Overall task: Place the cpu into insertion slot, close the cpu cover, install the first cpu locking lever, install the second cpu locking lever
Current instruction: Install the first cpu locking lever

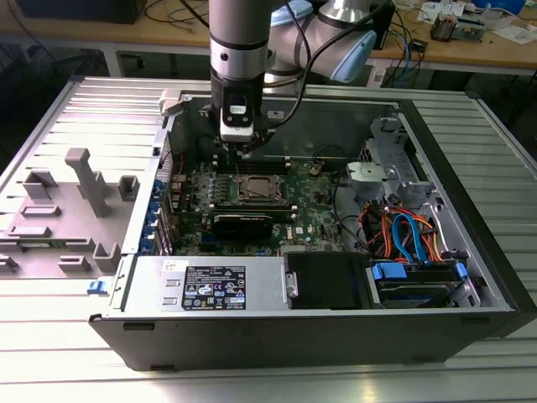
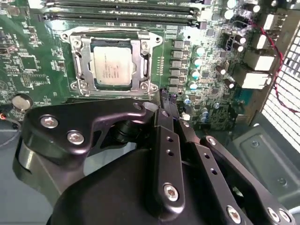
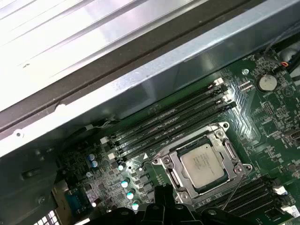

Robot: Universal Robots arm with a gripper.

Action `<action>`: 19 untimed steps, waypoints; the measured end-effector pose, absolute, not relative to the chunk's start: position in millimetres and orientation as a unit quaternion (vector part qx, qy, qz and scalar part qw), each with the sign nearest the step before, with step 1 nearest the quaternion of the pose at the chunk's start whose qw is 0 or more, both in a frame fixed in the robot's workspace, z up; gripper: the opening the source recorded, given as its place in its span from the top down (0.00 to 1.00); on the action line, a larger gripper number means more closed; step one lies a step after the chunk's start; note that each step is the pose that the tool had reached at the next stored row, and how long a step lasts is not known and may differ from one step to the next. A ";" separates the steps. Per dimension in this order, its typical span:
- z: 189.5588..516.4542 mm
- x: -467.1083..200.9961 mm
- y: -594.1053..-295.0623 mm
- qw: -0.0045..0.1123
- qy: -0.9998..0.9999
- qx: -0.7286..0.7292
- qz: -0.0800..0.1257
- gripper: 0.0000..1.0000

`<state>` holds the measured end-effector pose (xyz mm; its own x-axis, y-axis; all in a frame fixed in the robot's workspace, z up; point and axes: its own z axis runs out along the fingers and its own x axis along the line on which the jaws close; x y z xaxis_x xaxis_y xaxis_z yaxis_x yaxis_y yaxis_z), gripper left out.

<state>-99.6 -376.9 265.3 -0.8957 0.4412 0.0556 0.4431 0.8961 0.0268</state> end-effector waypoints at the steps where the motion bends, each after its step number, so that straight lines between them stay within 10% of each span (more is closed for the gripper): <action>1: 264.2 -105.4 -376.9 0.009 -0.974 -0.222 -0.033 0.89; 19: 260.1 -113.6 -376.9 -0.003 -0.990 -0.137 -0.041 0.89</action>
